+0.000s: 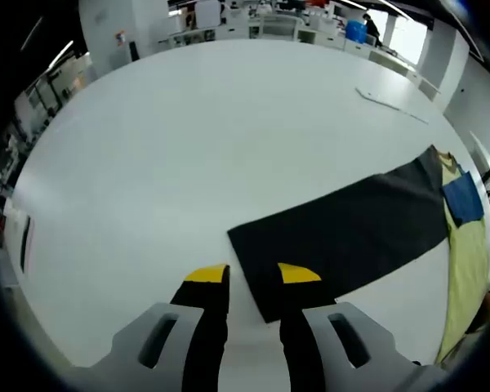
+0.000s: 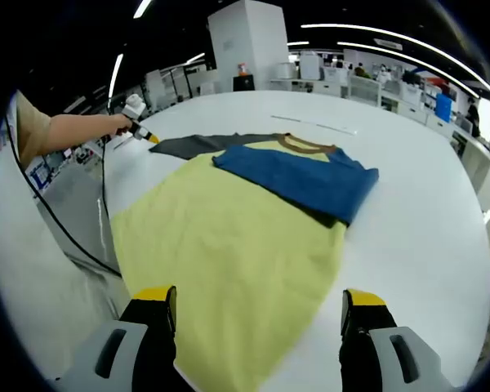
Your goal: Fold the garment on the visible template until the final outline fits inside the template.
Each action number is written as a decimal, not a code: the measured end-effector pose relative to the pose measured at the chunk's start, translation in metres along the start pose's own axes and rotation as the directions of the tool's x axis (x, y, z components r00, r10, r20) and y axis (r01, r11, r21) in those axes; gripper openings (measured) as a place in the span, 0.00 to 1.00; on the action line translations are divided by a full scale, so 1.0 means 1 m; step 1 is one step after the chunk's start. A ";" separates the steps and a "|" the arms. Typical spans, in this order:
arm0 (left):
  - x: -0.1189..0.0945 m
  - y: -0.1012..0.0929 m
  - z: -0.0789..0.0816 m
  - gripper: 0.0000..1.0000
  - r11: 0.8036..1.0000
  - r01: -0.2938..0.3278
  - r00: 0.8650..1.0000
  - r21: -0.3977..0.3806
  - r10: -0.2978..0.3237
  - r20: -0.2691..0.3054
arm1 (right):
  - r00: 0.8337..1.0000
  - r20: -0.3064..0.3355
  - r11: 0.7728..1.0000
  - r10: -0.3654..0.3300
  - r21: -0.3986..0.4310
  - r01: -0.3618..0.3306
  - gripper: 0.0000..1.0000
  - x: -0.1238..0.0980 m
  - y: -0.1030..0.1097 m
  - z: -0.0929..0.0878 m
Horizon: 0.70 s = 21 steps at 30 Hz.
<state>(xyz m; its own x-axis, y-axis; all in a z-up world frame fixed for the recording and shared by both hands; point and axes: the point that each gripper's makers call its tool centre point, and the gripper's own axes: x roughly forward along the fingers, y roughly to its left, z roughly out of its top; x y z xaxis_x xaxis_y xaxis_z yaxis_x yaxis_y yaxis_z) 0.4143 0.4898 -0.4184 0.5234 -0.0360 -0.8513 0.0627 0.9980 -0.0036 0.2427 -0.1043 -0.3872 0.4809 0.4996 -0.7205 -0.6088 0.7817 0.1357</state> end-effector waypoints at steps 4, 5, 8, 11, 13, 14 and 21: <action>0.002 0.000 -0.004 0.19 1.000 0.001 1.000 -0.006 -0.001 -0.011 | 1.000 -0.001 1.000 -0.001 -0.001 0.001 0.82 -0.001 0.000 -0.002; 0.002 0.000 -0.004 0.18 1.000 -0.001 1.000 -0.005 0.001 -0.013 | 1.000 0.000 1.000 -0.002 0.000 0.002 0.82 -0.001 0.000 -0.002; 0.002 0.000 -0.006 0.15 1.000 -0.003 1.000 -0.007 0.003 -0.015 | 1.000 0.001 1.000 -0.002 0.003 0.002 0.82 -0.002 0.000 -0.003; 0.004 -0.001 -0.009 0.16 1.000 0.003 1.000 -0.015 -0.003 -0.026 | 1.000 0.003 1.000 -0.005 0.005 0.005 0.82 -0.003 0.000 -0.003; 0.005 -0.001 -0.010 0.16 1.000 0.006 1.000 -0.016 -0.006 -0.029 | 1.000 0.001 1.000 -0.006 0.006 0.006 0.82 -0.004 0.000 -0.004; 0.006 0.000 -0.010 0.16 1.000 0.008 1.000 -0.020 -0.008 -0.028 | 1.000 0.001 1.000 -0.007 0.006 0.007 0.82 -0.004 0.000 -0.004; 0.005 0.000 -0.010 0.15 1.000 0.009 1.000 -0.024 -0.009 -0.020 | 1.000 -0.001 1.000 -0.008 0.007 0.008 0.82 -0.004 0.001 -0.005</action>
<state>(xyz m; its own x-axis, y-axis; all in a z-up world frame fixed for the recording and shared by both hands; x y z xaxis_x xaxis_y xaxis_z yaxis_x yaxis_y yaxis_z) 0.4088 0.4899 -0.4278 0.5058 -0.0443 -0.8615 0.0472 0.9986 -0.0236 0.2371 -0.1075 -0.3873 0.4848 0.4934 -0.7222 -0.6006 0.7880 0.1351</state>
